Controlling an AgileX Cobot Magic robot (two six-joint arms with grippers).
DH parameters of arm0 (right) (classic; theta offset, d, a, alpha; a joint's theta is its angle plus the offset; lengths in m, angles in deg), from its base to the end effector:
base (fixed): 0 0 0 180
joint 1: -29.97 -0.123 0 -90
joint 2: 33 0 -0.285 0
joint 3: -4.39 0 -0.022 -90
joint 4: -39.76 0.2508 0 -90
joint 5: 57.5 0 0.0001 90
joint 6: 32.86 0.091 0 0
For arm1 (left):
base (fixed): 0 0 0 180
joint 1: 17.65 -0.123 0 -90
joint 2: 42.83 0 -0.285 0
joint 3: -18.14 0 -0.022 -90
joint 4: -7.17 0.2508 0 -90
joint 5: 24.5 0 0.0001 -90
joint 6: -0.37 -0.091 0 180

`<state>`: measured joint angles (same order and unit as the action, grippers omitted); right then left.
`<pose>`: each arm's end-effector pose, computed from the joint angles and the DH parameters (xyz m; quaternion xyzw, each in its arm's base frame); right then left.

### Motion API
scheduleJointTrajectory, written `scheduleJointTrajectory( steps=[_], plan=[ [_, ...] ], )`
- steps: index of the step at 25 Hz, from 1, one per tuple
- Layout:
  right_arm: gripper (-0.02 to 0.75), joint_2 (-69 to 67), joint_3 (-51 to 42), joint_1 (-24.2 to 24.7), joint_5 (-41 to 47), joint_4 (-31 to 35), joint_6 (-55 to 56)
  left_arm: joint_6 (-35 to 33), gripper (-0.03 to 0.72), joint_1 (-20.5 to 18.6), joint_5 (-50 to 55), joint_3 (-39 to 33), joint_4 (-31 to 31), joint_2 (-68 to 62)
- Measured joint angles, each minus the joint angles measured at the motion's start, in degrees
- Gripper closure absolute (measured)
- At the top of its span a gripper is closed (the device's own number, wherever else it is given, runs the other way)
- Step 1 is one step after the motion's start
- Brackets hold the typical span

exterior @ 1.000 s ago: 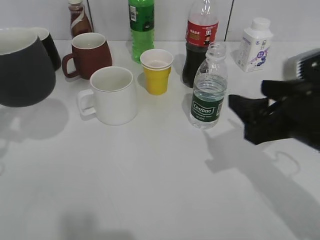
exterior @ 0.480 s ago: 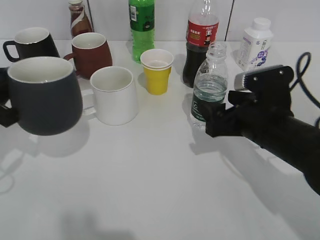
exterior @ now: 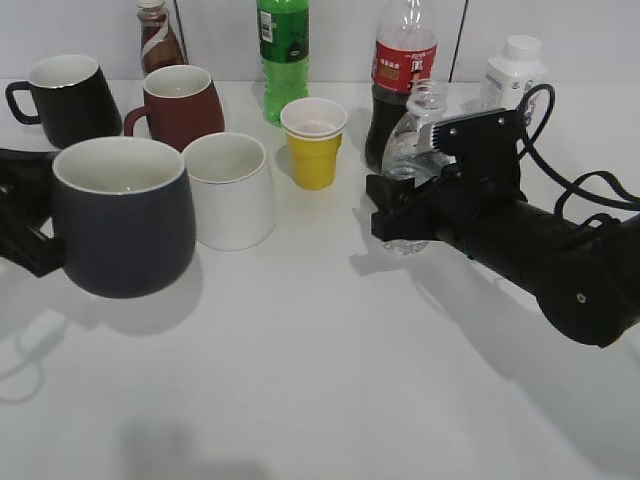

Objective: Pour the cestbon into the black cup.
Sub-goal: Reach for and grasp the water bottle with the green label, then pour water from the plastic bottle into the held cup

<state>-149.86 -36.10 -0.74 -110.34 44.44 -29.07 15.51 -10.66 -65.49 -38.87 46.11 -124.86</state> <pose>0.2898 0.1652 0.1313 -0.1456 0.7776 0.1712 0.5873 0.2154 -0.0642 0.2087 0.2819 0.7337 -0.1187 0.6067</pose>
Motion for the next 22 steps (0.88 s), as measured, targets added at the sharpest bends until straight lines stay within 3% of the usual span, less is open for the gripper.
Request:
scheduleJointTrajectory(
  steps=[2, 8, 16, 22],
  plan=[
    [0.272, 0.46, 0.2, 0.0, 1.07, -2.95, -0.31, 0.0, 0.655, 1.19, 0.6, 0.0, 0.24, 0.0],
    [0.272, 8.57, 0.51, -0.41, 7.13, -22.16, -4.43, 0.05, 0.655, 8.13, 3.51, 0.31, 0.32, 0.0],
    [0.272, 18.28, 10.43, -4.73, 28.64, -27.73, -21.56, 0.06, 0.655, 18.37, 8.22, 7.16, -0.25, -2.18],
    [0.272, 18.34, 14.09, -8.91, 35.49, -28.59, -37.56, 0.13, 0.655, 19.69, 10.64, 8.23, -0.62, -3.17]
  ],
)
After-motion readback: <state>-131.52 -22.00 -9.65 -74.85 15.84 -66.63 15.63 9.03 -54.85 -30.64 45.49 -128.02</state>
